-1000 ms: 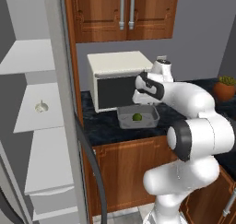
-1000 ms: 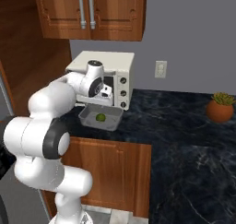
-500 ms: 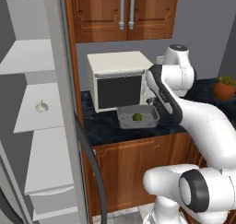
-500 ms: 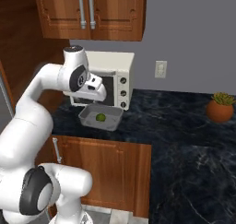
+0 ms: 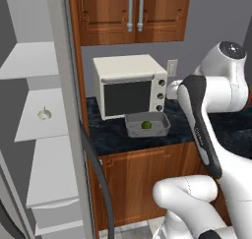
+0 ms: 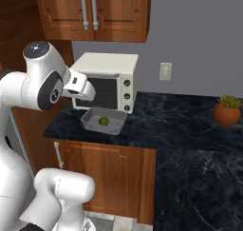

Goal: Take the garlic and lime out of the freezer and place them in the tupperware container on the counter. Then put the tupperware containing the vegetables back in the freezer.

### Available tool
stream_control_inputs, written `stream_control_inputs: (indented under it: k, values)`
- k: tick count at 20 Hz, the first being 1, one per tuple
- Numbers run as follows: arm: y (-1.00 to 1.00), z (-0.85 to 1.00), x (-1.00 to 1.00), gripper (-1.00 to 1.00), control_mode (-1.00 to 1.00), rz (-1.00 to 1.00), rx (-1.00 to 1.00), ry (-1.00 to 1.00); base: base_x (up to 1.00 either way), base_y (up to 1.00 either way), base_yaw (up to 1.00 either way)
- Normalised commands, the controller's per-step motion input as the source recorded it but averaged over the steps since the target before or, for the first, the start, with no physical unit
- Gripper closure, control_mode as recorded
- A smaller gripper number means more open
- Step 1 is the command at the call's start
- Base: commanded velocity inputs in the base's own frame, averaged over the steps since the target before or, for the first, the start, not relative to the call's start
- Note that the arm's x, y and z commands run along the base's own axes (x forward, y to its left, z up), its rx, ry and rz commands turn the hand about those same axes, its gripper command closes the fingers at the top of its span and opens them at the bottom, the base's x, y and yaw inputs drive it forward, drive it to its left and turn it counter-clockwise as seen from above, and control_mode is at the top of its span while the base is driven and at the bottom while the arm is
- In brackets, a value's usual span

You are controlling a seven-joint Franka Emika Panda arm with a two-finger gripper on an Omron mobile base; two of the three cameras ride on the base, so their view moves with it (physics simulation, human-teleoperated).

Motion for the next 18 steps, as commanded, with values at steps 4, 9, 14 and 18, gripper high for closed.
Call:
stream_control_inputs:
  k: [4,9,14,18]
  values:
    - [0.04,0.62,-0.94,-1.0,-1.0,0.0,0.0,0.0,0.0,0.0,0.0]
    - [0.0,0.24,-0.67,-1.0,-1.0,0.02,0.0,0.23,0.0,0.0,0.0]
    - [0.08,-0.04,-0.23,-1.0,-1.0,0.02,-0.04,0.11,0.0,0.0,0.0]
    - [0.0,0.0,0.0,-1.0,-1.0,0.0,0.0,0.0,0.0,0.0,0.0]
